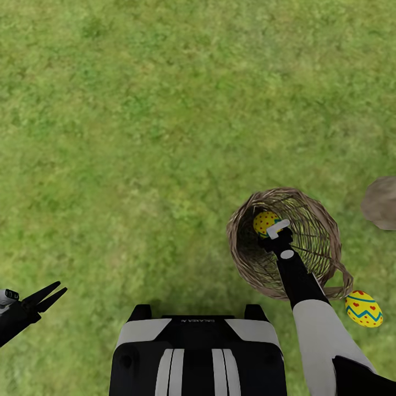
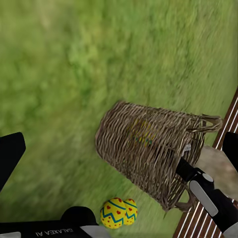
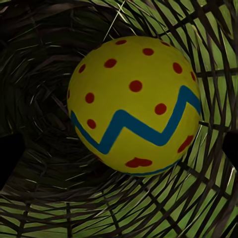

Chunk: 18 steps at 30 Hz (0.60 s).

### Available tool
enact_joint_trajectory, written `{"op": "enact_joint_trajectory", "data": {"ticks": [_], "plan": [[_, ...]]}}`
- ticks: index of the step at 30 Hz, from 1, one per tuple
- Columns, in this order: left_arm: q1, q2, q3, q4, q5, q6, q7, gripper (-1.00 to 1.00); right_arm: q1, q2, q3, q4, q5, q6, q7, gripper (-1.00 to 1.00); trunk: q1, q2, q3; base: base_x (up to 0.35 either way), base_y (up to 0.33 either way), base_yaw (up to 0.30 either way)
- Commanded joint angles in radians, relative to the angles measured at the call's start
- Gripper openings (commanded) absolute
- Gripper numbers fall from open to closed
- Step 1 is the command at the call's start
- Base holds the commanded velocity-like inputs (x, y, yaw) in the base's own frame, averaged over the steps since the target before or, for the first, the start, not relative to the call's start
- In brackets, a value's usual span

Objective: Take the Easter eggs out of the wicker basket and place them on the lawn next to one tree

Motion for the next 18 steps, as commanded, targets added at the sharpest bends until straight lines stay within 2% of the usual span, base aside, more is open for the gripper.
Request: {"op": "enact_joint_trajectory", "data": {"ticks": [1,13,15,18], "plan": [[0.000,0.000,0.001,0.000,-0.002,0.011,-0.005,1.00,0.000,0.001,-0.005,-0.004,0.009,0.002,0.009,1.00,0.000,0.000,0.000,0.000,0.000,0.000],[0.000,-0.001,0.001,0.000,-0.002,0.011,-0.005,1.00,-0.003,-0.001,-0.001,-0.001,0.012,0.009,0.011,1.00,0.000,0.000,0.000,0.000,0.000,0.000],[0.000,-0.001,0.001,0.000,-0.002,0.011,-0.005,1.00,-0.016,0.000,-0.001,0.008,0.014,0.010,0.012,1.00,0.000,0.000,0.000,0.000,0.000,0.000],[0.000,-0.001,0.001,0.000,-0.001,0.011,-0.005,1.00,-0.060,0.001,-0.001,0.073,0.015,0.012,0.012,1.00,0.000,0.000,0.000,0.000,0.000,0.000]]}}
